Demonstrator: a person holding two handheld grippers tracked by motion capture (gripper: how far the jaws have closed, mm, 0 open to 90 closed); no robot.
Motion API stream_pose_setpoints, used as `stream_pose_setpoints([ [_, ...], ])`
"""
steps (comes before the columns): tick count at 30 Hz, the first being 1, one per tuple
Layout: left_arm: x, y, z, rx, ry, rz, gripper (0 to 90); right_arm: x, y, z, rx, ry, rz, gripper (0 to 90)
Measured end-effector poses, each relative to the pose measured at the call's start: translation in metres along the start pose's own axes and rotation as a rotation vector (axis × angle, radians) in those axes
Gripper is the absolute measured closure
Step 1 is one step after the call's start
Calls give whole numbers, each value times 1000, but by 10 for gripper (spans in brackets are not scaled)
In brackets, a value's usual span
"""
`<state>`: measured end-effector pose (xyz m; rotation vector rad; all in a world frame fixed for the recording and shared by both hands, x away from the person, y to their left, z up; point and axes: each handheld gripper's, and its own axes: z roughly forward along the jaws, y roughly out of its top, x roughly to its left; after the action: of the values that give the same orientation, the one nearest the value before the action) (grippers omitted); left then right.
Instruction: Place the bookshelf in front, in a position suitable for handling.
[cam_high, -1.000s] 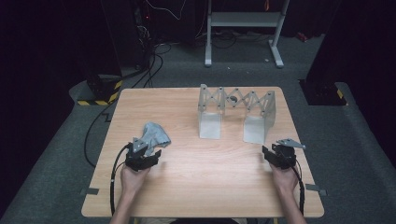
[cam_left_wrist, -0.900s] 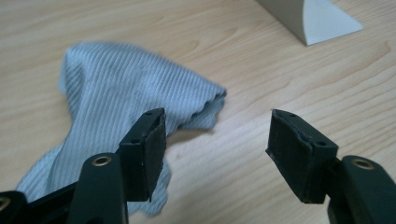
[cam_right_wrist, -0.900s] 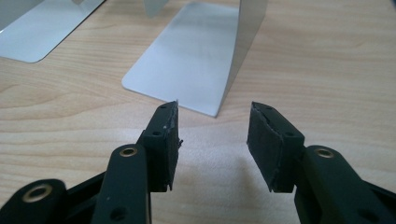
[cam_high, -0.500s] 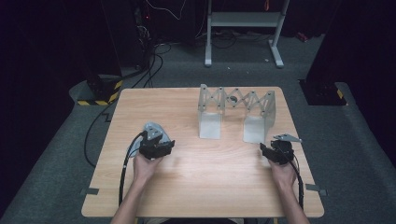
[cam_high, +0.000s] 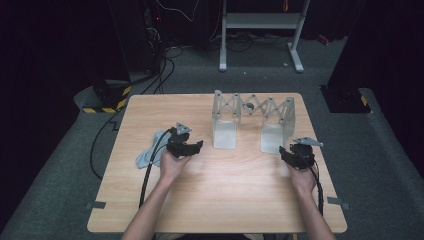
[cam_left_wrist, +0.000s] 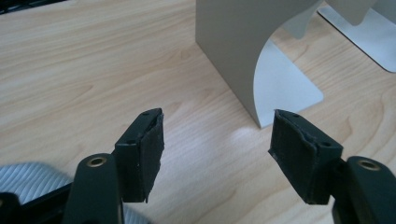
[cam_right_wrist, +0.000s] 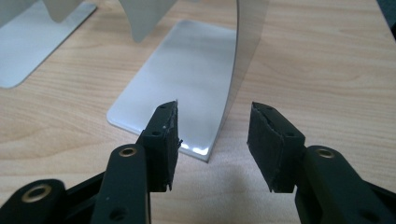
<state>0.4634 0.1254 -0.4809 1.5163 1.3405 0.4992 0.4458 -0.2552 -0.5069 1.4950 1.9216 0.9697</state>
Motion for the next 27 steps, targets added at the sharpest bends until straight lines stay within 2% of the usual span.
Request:
stream_pose_setpoints([
  [3,-6,4,11,20,23,-7,346,0,5,3,4,-10,27,540],
  [10,-18,11,31,18,22,-16,346,1,12,8,-28,-35,44,604],
  [11,-20,12,37,11,18,-43,352,-1,12,12,-10,-32,65,616],
  [13,-20,12,39,11,16,-49,362,-2,12,15,-10,-33,69,631],
  [16,-22,8,52,8,19,-91,368,-2,12,18,-8,-33,81,653],
  [17,-22,8,52,8,19,-91,371,-2,12,18,-8,-33,81,653],
  [20,-22,3,63,-3,24,-128,378,-1,13,22,-15,-45,71,677],
  [25,-24,-5,77,3,64,-123,430,0,12,27,-7,-47,75,719],
  [27,-23,-6,78,4,67,-120,441,0,11,27,-8,-51,71,728],
])
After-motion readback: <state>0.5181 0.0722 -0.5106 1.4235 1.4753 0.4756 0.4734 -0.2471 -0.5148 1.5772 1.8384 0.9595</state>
